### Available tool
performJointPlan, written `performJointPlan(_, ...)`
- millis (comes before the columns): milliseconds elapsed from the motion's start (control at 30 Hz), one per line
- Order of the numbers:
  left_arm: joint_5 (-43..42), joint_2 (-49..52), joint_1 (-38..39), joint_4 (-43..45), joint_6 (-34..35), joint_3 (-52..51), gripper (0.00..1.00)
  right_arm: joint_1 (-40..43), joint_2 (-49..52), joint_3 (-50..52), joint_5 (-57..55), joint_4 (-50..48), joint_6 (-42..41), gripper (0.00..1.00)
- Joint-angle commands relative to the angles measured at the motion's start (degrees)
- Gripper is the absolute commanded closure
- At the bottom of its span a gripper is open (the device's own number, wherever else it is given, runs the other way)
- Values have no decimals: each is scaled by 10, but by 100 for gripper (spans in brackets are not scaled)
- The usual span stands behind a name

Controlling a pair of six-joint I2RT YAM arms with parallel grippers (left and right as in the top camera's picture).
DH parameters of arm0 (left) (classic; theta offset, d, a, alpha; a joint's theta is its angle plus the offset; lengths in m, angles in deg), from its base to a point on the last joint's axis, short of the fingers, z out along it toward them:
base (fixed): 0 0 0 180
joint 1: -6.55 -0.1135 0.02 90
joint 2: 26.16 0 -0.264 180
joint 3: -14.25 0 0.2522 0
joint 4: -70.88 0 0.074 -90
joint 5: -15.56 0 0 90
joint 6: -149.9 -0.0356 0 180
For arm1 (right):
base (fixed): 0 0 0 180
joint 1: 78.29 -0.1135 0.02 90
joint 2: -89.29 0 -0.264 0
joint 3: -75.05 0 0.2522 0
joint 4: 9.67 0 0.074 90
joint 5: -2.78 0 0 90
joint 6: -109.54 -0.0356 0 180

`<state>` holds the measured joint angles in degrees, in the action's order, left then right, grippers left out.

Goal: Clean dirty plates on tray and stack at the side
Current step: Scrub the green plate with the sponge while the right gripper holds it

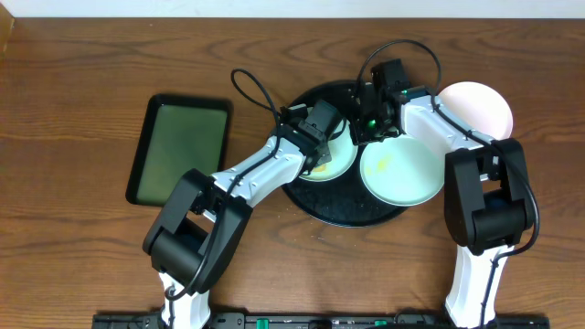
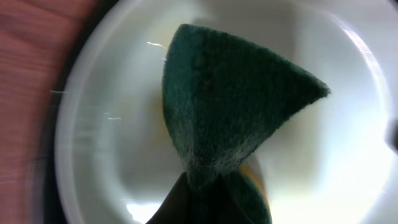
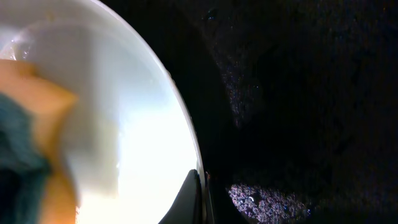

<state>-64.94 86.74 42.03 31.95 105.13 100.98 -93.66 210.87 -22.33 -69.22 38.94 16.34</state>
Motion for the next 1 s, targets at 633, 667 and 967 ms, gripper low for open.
performJointPlan(633,-142,-27,0,73,5,-15,93,1,6,9,-21,0,7,98)
performJointPlan(667,-141,-19,1,76,5,-15,93,0,6,9,-21,0,7,99)
performJointPlan(967,34,15,-1,49,5,-15,93,0,6,9,-21,3,7,99)
